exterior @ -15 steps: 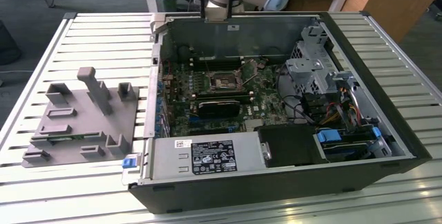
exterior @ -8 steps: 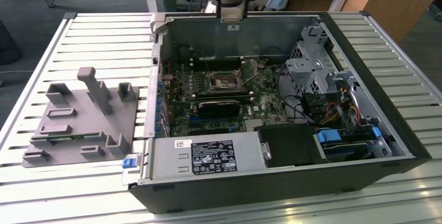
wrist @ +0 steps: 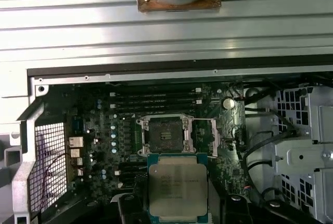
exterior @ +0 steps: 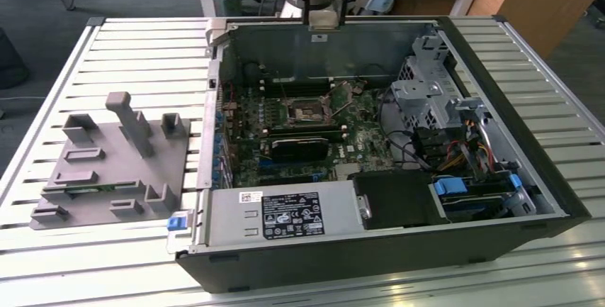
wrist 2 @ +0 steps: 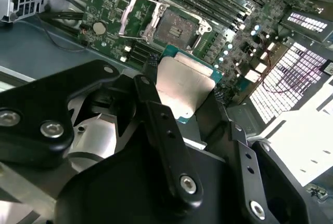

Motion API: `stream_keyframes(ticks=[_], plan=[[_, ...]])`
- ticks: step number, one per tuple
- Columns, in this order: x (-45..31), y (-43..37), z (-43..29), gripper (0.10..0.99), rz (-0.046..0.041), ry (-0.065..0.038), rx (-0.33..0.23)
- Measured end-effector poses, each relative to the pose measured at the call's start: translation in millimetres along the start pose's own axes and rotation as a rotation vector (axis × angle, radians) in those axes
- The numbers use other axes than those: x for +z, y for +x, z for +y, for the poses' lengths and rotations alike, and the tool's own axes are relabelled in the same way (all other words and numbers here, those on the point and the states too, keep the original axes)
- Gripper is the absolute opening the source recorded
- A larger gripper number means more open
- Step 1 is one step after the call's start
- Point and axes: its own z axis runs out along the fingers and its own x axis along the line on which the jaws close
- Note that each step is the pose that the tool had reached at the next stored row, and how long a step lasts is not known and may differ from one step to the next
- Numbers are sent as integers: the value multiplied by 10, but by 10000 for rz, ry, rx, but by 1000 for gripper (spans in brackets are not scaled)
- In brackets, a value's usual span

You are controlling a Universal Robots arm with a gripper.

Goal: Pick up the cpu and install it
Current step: 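Place the cpu into insertion slot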

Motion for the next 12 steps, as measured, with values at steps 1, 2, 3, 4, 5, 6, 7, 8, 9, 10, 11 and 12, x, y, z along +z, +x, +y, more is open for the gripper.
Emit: stream_keyframes(ticks=[1,2,3,4,5,6,7,8,9,10,11,12], plan=[[1,0,0,541,0,0,8],[1,0,0,541,-1,1,35],[1,-1,0,541,-3,1,89],[1,-1,0,541,-6,2,168],[2,-1,0,541,-10,2,269],[2,-1,0,541,-15,2,390],[3,0,0,541,-20,2,524],[4,-1,0,541,-25,2,662],[5,-1,0,541,-31,3,813],[7,-1,0,541,-37,4,982],[8,0,0,541,-44,5,1151],[9,0,0,541,-50,5,1313]])
